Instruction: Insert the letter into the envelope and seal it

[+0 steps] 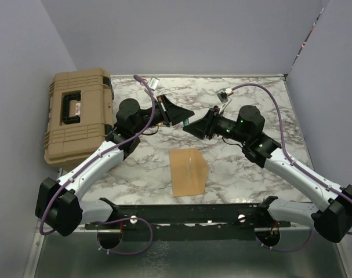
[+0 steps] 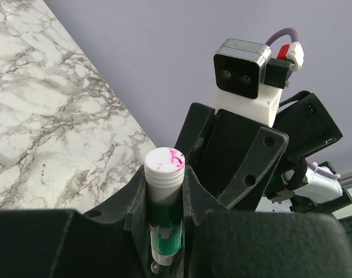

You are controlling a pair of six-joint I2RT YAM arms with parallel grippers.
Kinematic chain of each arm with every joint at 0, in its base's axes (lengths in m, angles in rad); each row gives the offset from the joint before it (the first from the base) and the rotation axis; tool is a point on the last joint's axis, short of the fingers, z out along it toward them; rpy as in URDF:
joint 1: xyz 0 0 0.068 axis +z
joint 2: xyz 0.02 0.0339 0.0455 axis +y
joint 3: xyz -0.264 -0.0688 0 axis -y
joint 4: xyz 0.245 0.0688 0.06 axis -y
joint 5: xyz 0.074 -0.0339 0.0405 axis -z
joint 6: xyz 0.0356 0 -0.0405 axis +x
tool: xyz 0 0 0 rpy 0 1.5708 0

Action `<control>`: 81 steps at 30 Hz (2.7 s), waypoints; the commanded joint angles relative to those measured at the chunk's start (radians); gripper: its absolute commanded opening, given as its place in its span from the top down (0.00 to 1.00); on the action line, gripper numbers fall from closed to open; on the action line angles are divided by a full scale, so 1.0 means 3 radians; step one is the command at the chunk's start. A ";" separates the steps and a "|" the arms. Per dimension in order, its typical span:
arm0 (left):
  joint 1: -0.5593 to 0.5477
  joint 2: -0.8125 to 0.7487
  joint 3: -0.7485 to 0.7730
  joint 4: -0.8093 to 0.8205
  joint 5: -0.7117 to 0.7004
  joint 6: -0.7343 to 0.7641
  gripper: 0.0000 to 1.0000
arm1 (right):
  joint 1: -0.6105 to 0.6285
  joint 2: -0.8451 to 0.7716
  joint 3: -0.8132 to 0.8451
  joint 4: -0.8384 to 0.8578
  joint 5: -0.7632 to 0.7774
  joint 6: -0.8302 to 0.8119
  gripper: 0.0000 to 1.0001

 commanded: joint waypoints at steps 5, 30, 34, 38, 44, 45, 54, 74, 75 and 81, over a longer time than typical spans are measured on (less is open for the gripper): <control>-0.0016 -0.0011 0.0034 0.0096 -0.0022 -0.0019 0.95 | 0.0001 0.0129 0.0097 -0.0008 -0.0344 -0.0006 0.82; -0.0016 -0.0179 -0.0239 -0.0080 -0.0002 0.0470 1.00 | 0.0001 -0.0038 0.0123 -0.0252 -0.0029 -0.0008 0.59; -0.0016 -0.0164 0.0002 -0.0745 0.0017 0.1284 1.00 | -0.0002 -0.0176 0.0358 -0.1058 0.0140 -0.0351 0.44; -0.0018 -0.0231 0.0054 -0.1083 0.0273 0.2021 1.00 | 0.0001 -0.0276 0.0648 -0.1505 0.0303 -0.0324 0.39; -0.0020 -0.0315 0.0109 -0.1245 0.0784 0.2519 1.00 | 0.0001 0.0062 0.1004 -0.1739 0.0253 -0.0089 0.40; -0.0020 -0.0302 0.0134 -0.1284 0.0828 0.2556 1.00 | 0.0000 0.0115 0.1045 -0.1747 0.0231 -0.0067 0.40; -0.0020 -0.0248 0.0147 -0.1326 0.0954 0.2611 1.00 | 0.0001 0.0463 0.1238 -0.1779 0.0140 -0.0011 0.46; -0.0018 -0.0211 -0.0091 -0.2042 0.0647 0.2891 1.00 | -0.0015 0.0364 0.1718 -0.2127 0.0729 -0.0016 1.00; -0.0016 -0.0210 -0.0139 -0.2067 0.0649 0.2891 1.00 | -0.0023 0.0344 0.1761 -0.2141 0.0792 -0.0011 1.00; -0.0016 -0.0268 -0.0261 -0.2087 0.0575 0.2837 1.00 | -0.0066 0.0358 0.1850 -0.2417 0.1205 -0.0144 1.00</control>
